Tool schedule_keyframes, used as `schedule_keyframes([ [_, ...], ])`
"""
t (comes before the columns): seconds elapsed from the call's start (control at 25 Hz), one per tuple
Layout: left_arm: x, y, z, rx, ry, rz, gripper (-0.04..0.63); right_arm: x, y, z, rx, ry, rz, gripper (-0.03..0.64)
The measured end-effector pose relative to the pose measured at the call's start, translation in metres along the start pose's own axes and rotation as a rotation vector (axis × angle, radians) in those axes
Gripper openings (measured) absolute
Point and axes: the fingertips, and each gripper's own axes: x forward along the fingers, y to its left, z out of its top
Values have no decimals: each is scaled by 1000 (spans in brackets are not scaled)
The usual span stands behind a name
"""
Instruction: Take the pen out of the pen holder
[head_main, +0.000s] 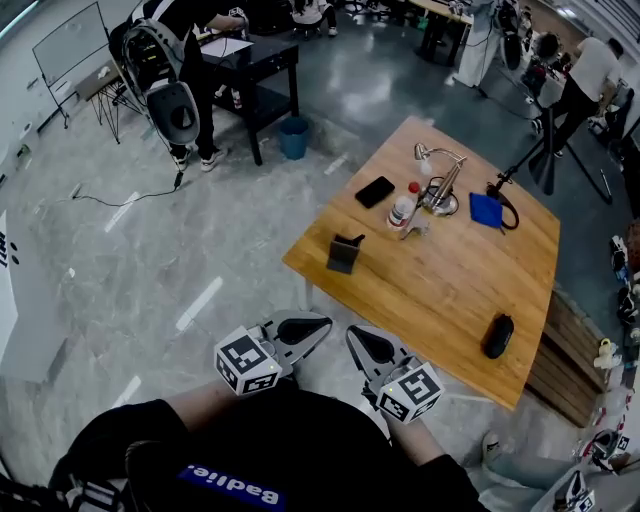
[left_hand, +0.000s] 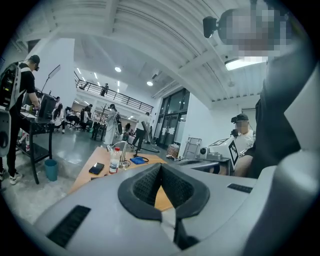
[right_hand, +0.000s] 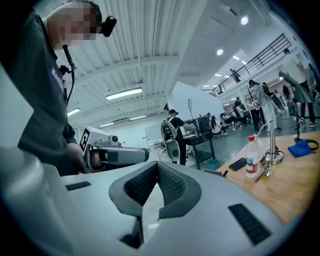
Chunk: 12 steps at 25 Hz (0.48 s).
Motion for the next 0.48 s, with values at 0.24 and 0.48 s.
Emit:
schedule_keyframes([
  [0.24, 19, 57, 13, -1, -6, -65, 9, 43, -37, 11, -14, 33, -56, 6],
  [0.48, 27, 111, 21, 8, 8, -135, 9, 88, -68, 20, -10, 43, -126, 8],
])
